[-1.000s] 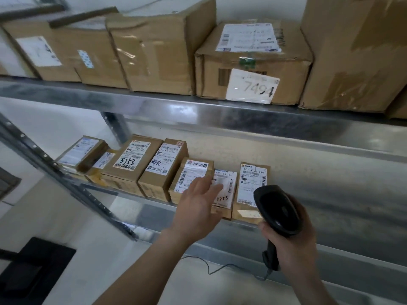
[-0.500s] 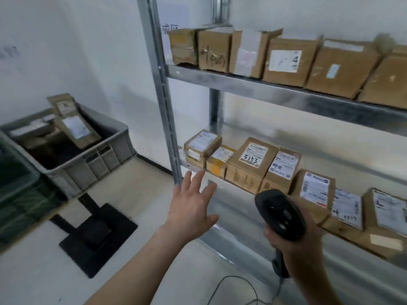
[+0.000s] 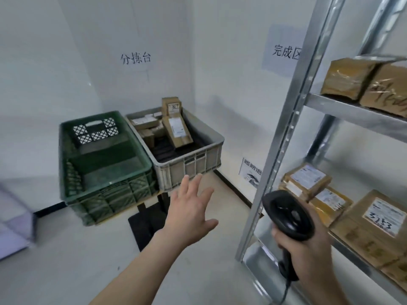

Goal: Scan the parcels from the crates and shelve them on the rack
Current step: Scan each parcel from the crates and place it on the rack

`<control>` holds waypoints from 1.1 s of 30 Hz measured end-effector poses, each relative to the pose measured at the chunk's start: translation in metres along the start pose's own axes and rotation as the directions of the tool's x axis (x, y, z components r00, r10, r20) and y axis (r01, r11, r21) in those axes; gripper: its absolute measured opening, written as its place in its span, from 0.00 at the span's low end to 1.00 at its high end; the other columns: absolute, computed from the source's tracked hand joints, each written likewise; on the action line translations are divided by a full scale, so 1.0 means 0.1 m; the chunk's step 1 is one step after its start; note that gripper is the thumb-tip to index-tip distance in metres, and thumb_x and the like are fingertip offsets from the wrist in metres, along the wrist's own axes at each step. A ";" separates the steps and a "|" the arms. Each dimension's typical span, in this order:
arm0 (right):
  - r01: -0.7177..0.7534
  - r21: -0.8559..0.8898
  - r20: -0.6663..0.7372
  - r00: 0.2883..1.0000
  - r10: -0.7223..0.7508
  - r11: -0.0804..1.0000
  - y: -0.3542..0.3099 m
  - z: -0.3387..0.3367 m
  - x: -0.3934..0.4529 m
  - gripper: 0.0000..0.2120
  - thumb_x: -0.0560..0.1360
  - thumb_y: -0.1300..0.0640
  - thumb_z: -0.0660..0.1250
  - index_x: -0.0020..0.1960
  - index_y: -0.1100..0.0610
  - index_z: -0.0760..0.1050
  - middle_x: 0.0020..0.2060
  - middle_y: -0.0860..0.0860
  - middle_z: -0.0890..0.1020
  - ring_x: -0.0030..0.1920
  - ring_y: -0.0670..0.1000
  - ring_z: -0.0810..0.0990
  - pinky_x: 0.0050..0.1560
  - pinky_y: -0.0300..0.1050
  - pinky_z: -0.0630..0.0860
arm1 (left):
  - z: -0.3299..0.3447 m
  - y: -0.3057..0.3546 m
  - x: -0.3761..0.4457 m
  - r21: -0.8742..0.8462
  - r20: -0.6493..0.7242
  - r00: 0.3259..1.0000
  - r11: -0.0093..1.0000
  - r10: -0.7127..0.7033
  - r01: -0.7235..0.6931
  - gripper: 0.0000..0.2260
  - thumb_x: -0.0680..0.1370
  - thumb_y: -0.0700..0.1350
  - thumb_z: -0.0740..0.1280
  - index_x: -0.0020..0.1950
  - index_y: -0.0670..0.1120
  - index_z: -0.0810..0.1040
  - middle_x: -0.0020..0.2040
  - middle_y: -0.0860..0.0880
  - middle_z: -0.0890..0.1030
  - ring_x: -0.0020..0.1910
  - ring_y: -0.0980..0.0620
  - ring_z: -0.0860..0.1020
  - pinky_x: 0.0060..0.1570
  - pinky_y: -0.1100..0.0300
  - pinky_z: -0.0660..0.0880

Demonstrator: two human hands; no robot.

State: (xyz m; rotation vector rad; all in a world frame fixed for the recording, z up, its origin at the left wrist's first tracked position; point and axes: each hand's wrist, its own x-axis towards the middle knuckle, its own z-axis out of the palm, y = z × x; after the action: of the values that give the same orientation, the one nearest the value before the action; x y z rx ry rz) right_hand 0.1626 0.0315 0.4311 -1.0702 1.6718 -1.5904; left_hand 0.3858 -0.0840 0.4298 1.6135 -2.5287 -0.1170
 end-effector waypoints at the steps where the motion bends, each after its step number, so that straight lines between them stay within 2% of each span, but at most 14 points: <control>1: -0.001 0.006 0.032 0.999 0.001 1.000 0.00 0.13 0.09 0.36 0.65 0.75 0.78 0.64 0.46 0.78 0.51 0.47 0.84 0.54 0.54 0.82 0.62 0.67 0.77 | -0.01 -0.11 0.05 0.007 -0.003 1.000 1.000 -0.021 0.021 0.35 0.74 0.64 0.68 0.78 0.57 0.60 0.82 0.47 0.46 0.81 0.40 0.44 0.77 0.42 0.55; 4: 0.004 0.010 0.091 0.996 -0.005 1.000 0.05 0.50 0.41 0.36 0.64 0.76 0.78 0.65 0.48 0.77 0.52 0.46 0.83 0.53 0.45 0.82 0.64 0.59 0.78 | -0.01 -0.43 0.29 0.020 -0.017 0.997 0.997 -0.078 0.079 0.35 0.74 0.64 0.68 0.78 0.57 0.60 0.82 0.47 0.48 0.81 0.41 0.45 0.76 0.41 0.56; 6: 0.004 0.028 0.106 0.994 -0.007 1.000 0.08 0.74 0.67 0.37 0.62 0.78 0.78 0.63 0.48 0.77 0.50 0.44 0.85 0.49 0.43 0.83 0.58 0.54 0.81 | -0.01 -0.62 0.51 0.035 -0.027 0.994 0.994 -0.107 0.108 0.35 0.73 0.65 0.69 0.78 0.57 0.61 0.82 0.47 0.49 0.80 0.41 0.46 0.76 0.41 0.58; 8: 0.026 0.031 0.119 0.992 -0.030 0.999 0.14 0.96 0.97 0.39 0.61 0.79 0.78 0.61 0.45 0.77 0.48 0.42 0.85 0.45 0.45 0.84 0.52 0.55 0.81 | 0.01 -0.79 0.79 0.039 0.001 0.990 0.990 -0.138 0.138 0.35 0.74 0.64 0.68 0.78 0.58 0.60 0.82 0.48 0.48 0.81 0.41 0.44 0.77 0.41 0.55; 10: 0.043 0.046 0.135 0.990 -0.049 0.998 0.21 1.16 1.30 0.39 0.61 0.80 0.78 0.61 0.45 0.78 0.47 0.44 0.86 0.44 0.50 0.84 0.51 0.56 0.80 | 0.01 -0.93 1.10 0.033 0.035 0.986 0.986 -0.164 0.163 0.35 0.75 0.63 0.68 0.79 0.58 0.59 0.83 0.49 0.46 0.81 0.41 0.42 0.78 0.41 0.52; 14: 0.019 0.107 0.161 0.986 -0.036 0.994 0.28 1.53 1.99 0.39 0.62 0.81 0.76 0.63 0.49 0.78 0.47 0.49 0.86 0.41 0.51 0.83 0.46 0.49 0.80 | -0.02 -1.19 1.77 0.036 0.062 0.977 0.979 -0.202 0.200 0.35 0.75 0.64 0.67 0.80 0.58 0.59 0.83 0.49 0.48 0.82 0.42 0.44 0.78 0.43 0.52; 16: 0.007 0.133 0.185 0.982 -0.032 0.991 0.23 1.69 2.31 0.36 0.62 0.83 0.75 0.63 0.54 0.78 0.46 0.48 0.85 0.41 0.47 0.82 0.44 0.41 0.79 | -0.05 -1.32 2.10 0.018 0.057 0.970 0.972 -0.236 0.235 0.36 0.76 0.64 0.67 0.80 0.58 0.58 0.83 0.49 0.49 0.82 0.43 0.44 0.79 0.42 0.53; 18: 0.006 0.132 0.237 0.971 -0.038 0.991 0.17 1.84 2.60 0.36 0.62 0.83 0.74 0.61 0.52 0.78 0.45 0.42 0.85 0.42 0.42 0.83 0.43 0.35 0.78 | -0.06 -1.44 2.38 0.007 0.056 0.962 0.964 -0.266 0.266 0.36 0.76 0.65 0.67 0.81 0.57 0.58 0.83 0.49 0.50 0.82 0.43 0.45 0.79 0.42 0.54; 20: 0.008 0.133 0.285 0.957 -0.046 0.991 0.13 1.98 2.83 0.37 0.62 0.82 0.75 0.58 0.46 0.78 0.45 0.38 0.84 0.44 0.42 0.83 0.43 0.35 0.79 | -0.03 -1.56 2.60 0.013 0.067 0.955 0.958 -0.288 0.288 0.36 0.77 0.65 0.66 0.81 0.57 0.57 0.83 0.50 0.50 0.82 0.43 0.45 0.78 0.42 0.55; 23: 0.036 0.124 0.331 0.941 -0.076 0.992 0.08 2.16 3.11 0.37 0.61 0.80 0.77 0.55 0.41 0.79 0.47 0.39 0.85 0.46 0.44 0.84 0.45 0.36 0.79 | 0.03 -1.70 2.87 0.018 0.095 0.945 0.949 -0.314 0.314 0.35 0.77 0.65 0.66 0.81 0.57 0.57 0.83 0.49 0.49 0.82 0.43 0.45 0.78 0.42 0.55; 27: 0.069 0.112 0.370 0.923 -0.106 0.991 0.05 2.32 3.36 0.37 0.61 0.79 0.77 0.57 0.45 0.77 0.47 0.38 0.85 0.48 0.41 0.83 0.46 0.27 0.75 | 0.16 -1.90 3.20 -0.020 0.129 0.931 0.937 -0.343 0.348 0.35 0.78 0.64 0.66 0.81 0.57 0.57 0.83 0.50 0.50 0.82 0.44 0.45 0.78 0.42 0.55; 33: 0.032 0.063 0.352 0.935 -0.052 0.998 0.16 2.51 3.68 0.37 0.60 0.80 0.77 0.59 0.47 0.77 0.46 0.35 0.84 0.48 0.37 0.82 0.45 0.24 0.74 | 0.41 -2.19 3.64 -0.192 0.166 0.897 0.879 -0.409 0.436 0.35 0.78 0.60 0.69 0.81 0.55 0.59 0.83 0.49 0.53 0.82 0.46 0.50 0.77 0.43 0.61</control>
State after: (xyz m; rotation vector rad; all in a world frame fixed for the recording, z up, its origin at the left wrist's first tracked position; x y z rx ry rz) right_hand 0.1889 -0.4132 0.4280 -1.2843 1.3639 -1.3635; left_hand 0.4244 -0.5070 0.3857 2.0838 -2.0943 -0.5423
